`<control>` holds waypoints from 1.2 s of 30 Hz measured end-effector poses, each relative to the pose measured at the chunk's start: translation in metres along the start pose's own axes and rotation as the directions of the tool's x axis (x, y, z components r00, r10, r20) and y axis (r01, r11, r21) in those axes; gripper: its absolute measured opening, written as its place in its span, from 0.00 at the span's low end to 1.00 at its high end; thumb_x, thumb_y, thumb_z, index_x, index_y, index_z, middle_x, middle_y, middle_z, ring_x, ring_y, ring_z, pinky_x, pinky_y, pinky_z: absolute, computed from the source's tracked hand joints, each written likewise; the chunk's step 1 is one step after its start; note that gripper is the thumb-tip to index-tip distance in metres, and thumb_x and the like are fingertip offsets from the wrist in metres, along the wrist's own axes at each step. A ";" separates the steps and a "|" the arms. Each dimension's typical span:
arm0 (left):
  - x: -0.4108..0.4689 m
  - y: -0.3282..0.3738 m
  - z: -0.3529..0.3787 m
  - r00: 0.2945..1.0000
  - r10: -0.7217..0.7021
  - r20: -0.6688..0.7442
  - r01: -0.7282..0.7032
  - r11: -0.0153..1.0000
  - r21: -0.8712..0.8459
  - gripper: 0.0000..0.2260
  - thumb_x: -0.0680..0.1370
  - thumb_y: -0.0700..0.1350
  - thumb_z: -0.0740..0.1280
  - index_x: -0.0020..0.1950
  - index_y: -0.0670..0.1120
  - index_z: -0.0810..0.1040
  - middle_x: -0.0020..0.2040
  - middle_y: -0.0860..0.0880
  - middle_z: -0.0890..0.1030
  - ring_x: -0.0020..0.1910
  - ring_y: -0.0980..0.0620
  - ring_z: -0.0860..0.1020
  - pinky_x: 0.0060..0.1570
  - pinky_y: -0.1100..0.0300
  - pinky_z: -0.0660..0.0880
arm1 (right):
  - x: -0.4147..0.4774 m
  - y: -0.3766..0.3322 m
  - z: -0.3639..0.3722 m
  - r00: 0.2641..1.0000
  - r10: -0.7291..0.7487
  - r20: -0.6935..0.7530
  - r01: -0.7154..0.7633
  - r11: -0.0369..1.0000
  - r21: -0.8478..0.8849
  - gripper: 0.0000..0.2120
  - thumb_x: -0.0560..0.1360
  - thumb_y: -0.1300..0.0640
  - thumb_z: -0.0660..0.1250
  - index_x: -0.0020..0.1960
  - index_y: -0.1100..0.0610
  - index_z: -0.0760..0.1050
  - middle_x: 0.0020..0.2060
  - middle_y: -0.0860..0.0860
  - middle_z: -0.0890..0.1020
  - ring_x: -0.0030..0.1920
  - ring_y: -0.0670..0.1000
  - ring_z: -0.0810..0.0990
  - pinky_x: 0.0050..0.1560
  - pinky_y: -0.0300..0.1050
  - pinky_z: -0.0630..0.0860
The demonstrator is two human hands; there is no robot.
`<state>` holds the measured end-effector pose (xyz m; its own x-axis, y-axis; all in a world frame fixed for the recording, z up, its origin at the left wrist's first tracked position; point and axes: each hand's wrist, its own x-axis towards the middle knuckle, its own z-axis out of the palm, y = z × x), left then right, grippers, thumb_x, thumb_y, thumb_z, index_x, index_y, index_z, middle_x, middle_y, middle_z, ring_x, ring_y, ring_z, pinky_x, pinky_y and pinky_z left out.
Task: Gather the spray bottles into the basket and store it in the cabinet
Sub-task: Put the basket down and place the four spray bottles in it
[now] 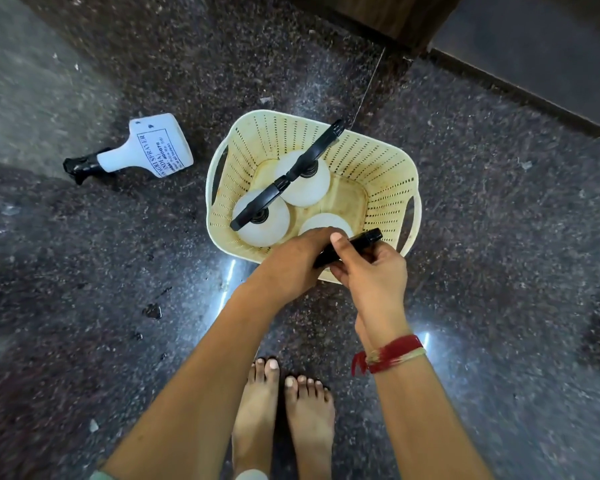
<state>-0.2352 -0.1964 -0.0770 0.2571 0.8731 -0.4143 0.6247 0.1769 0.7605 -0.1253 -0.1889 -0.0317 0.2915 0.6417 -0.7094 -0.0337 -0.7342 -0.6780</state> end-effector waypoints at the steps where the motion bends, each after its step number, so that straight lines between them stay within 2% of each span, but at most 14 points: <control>1: 0.001 -0.001 -0.001 1.000 -0.002 0.000 0.002 1.000 0.002 0.18 0.75 0.38 0.62 0.64 0.48 0.71 0.59 0.47 0.78 0.55 0.45 0.77 0.49 0.47 0.74 | 0.001 0.000 0.001 1.000 -0.004 0.005 0.003 1.000 0.018 0.08 0.70 0.59 0.74 0.44 0.61 0.77 0.42 0.58 0.83 0.41 0.52 0.84 0.39 0.41 0.80; 4: 0.006 -0.001 -0.005 1.000 -0.018 0.006 0.018 1.000 -0.005 0.18 0.75 0.38 0.62 0.65 0.48 0.71 0.58 0.46 0.79 0.54 0.45 0.77 0.49 0.50 0.75 | 0.005 -0.002 0.006 1.000 -0.010 0.002 0.010 0.999 0.052 0.08 0.69 0.59 0.74 0.43 0.60 0.77 0.39 0.56 0.82 0.39 0.50 0.84 0.36 0.39 0.80; 8: 0.014 -0.002 -0.006 0.999 -0.026 -0.025 0.026 1.000 0.010 0.20 0.75 0.38 0.63 0.66 0.50 0.71 0.53 0.45 0.80 0.49 0.46 0.77 0.41 0.60 0.68 | 0.012 -0.008 0.011 1.000 0.001 -0.017 0.000 0.998 0.056 0.11 0.69 0.58 0.75 0.46 0.63 0.77 0.42 0.60 0.83 0.42 0.54 0.84 0.36 0.40 0.80; 10: 0.015 -0.002 -0.008 0.999 -0.025 -0.024 0.025 1.000 -0.007 0.21 0.74 0.38 0.64 0.66 0.50 0.71 0.53 0.45 0.80 0.50 0.46 0.77 0.42 0.62 0.67 | 0.015 -0.010 0.012 1.000 0.022 -0.005 -0.021 0.998 0.061 0.11 0.69 0.58 0.75 0.46 0.62 0.76 0.43 0.60 0.83 0.43 0.56 0.84 0.38 0.42 0.81; 14: 0.009 0.006 -0.009 0.998 -0.015 -0.059 0.013 1.000 -0.022 0.22 0.74 0.41 0.66 0.68 0.48 0.69 0.57 0.45 0.79 0.54 0.46 0.78 0.50 0.56 0.75 | 0.018 -0.013 0.010 0.998 0.053 0.026 -0.054 0.997 0.049 0.10 0.69 0.57 0.75 0.44 0.60 0.75 0.42 0.59 0.83 0.40 0.54 0.83 0.39 0.43 0.82; 17: 0.001 0.017 -0.008 0.993 -0.091 -0.075 0.099 0.989 0.110 0.24 0.75 0.45 0.66 0.70 0.49 0.65 0.59 0.45 0.78 0.55 0.43 0.77 0.48 0.51 0.76 | 0.018 -0.016 0.007 0.995 0.076 0.060 -0.077 0.997 0.011 0.12 0.69 0.56 0.75 0.46 0.61 0.75 0.41 0.56 0.82 0.38 0.51 0.83 0.37 0.40 0.81; 20: -0.022 0.032 -0.018 0.980 -0.101 -0.172 0.153 0.933 0.325 0.24 0.75 0.48 0.66 0.69 0.51 0.64 0.58 0.49 0.77 0.52 0.44 0.78 0.39 0.56 0.70 | 0.015 -0.019 0.000 0.994 0.090 0.066 -0.082 0.990 -0.117 0.22 0.65 0.51 0.77 0.54 0.58 0.74 0.47 0.56 0.81 0.40 0.51 0.81 0.44 0.44 0.81; 22: -0.048 0.043 -0.036 0.953 -0.022 -0.303 0.129 0.932 0.338 0.18 0.75 0.50 0.66 0.65 0.51 0.69 0.53 0.50 0.80 0.46 0.47 0.80 0.36 0.57 0.73 | 0.007 -0.022 -0.009 0.993 0.105 0.056 -0.090 0.972 -0.219 0.35 0.61 0.45 0.78 0.62 0.53 0.69 0.56 0.56 0.77 0.51 0.53 0.80 0.54 0.52 0.79; 24: -0.069 0.052 -0.062 0.894 0.029 -0.447 0.108 0.954 0.279 0.13 0.76 0.52 0.63 0.59 0.51 0.74 0.46 0.52 0.82 0.38 0.52 0.80 0.32 0.57 0.79 | -0.007 -0.027 -0.016 1.000 0.021 -0.003 -0.021 0.935 -0.354 0.41 0.59 0.38 0.76 0.66 0.49 0.65 0.61 0.53 0.71 0.58 0.54 0.75 0.59 0.56 0.75; 27: -0.069 0.046 -0.099 0.772 0.076 -0.632 0.085 0.971 0.222 0.11 0.77 0.50 0.62 0.55 0.48 0.77 0.45 0.52 0.81 0.38 0.57 0.76 0.36 0.61 0.75 | -0.030 -0.039 -0.008 0.931 -0.356 -0.076 0.270 0.815 -0.513 0.34 0.65 0.37 0.70 0.66 0.48 0.66 0.55 0.49 0.66 0.55 0.51 0.73 0.58 0.52 0.74; 30: -0.045 0.029 -0.127 0.732 0.069 -0.678 0.132 0.962 0.240 0.13 0.76 0.47 0.64 0.58 0.45 0.76 0.53 0.47 0.79 0.50 0.49 0.76 0.49 0.60 0.68 | -0.046 -0.056 0.031 0.744 -0.663 0.083 0.590 0.593 -0.548 0.24 0.71 0.45 0.68 0.64 0.51 0.69 0.55 0.48 0.65 0.50 0.39 0.70 0.57 0.28 0.67; 31: -0.037 0.021 -0.133 0.736 0.067 -0.674 0.149 0.955 0.257 0.15 0.76 0.47 0.65 0.61 0.44 0.75 0.56 0.46 0.77 0.55 0.47 0.74 0.53 0.59 0.67 | -0.047 -0.061 0.046 0.690 -0.702 0.177 0.659 0.508 -0.554 0.22 0.72 0.48 0.69 0.64 0.53 0.69 0.57 0.51 0.66 0.50 0.39 0.69 0.57 0.27 0.67; 34: -0.024 -0.010 -0.144 0.728 -0.007 -0.686 0.256 0.930 0.262 0.24 0.74 0.50 0.65 0.68 0.44 0.67 0.69 0.42 0.67 0.70 0.42 0.64 0.67 0.47 0.62 | -0.040 -0.070 0.099 0.539 -0.698 0.472 0.793 0.230 -0.564 0.24 0.73 0.53 0.68 0.67 0.55 0.67 0.66 0.57 0.66 0.62 0.54 0.71 0.58 0.51 0.74; 36: -0.022 -0.034 -0.147 0.708 -0.119 -0.696 0.368 0.903 0.220 0.29 0.74 0.52 0.64 0.73 0.45 0.60 0.74 0.41 0.58 0.74 0.38 0.53 0.70 0.38 0.54 | -0.028 -0.073 0.130 0.450 -0.659 0.603 0.831 0.062 -0.553 0.28 0.73 0.54 0.68 0.71 0.54 0.64 0.70 0.57 0.63 0.70 0.58 0.64 0.65 0.55 0.69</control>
<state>-0.3703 -0.1549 -0.0198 -0.4052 0.9135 -0.0359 0.8213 0.3809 0.4246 -0.2550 -0.1247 0.0129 -0.4227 0.9062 0.0114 0.7689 0.3653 -0.5248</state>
